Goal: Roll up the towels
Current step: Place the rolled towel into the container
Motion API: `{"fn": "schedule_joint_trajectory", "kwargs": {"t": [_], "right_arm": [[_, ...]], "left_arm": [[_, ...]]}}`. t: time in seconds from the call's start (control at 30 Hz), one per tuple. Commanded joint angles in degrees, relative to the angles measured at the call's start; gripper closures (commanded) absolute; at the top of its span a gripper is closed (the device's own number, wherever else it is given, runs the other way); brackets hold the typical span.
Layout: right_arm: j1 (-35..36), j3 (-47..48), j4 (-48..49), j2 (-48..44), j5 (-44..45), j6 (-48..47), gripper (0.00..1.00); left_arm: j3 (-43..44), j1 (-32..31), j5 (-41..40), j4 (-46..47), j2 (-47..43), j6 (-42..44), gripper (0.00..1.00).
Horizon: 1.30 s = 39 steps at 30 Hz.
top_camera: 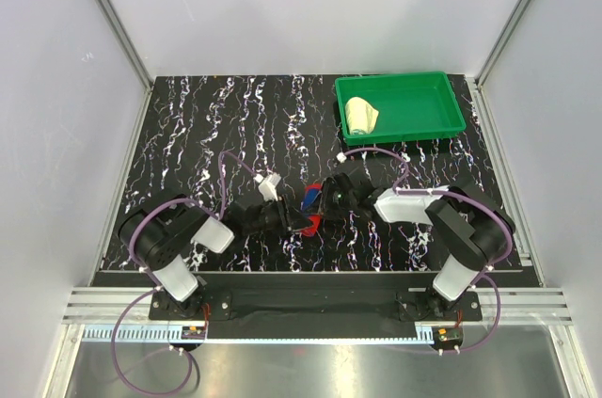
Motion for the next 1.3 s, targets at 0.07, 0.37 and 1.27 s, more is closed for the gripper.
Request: {"fn": "schedule_joint_trajectory", "kwargs": {"t": [0.07, 0.37, 1.27], "right_arm": [[0.4, 6.2, -6.6, -4.4, 3.0, -1.9, 0.87], [-11.0, 35.0, -42.0, -9.8, 12.2, -21.2, 0.92], [-29.6, 104.2, -67.9, 49.6, 32.5, -51.1, 0.97]], "left_arm": [[-2.6, 0.2, 2.4, -3.7, 2.2, 1.7, 0.79], [-5.6, 0.1, 3.6, 5.0, 2.4, 3.2, 0.39], [-1.9, 0.2, 8.6, 13.5, 13.3, 3.1, 0.44]]}}
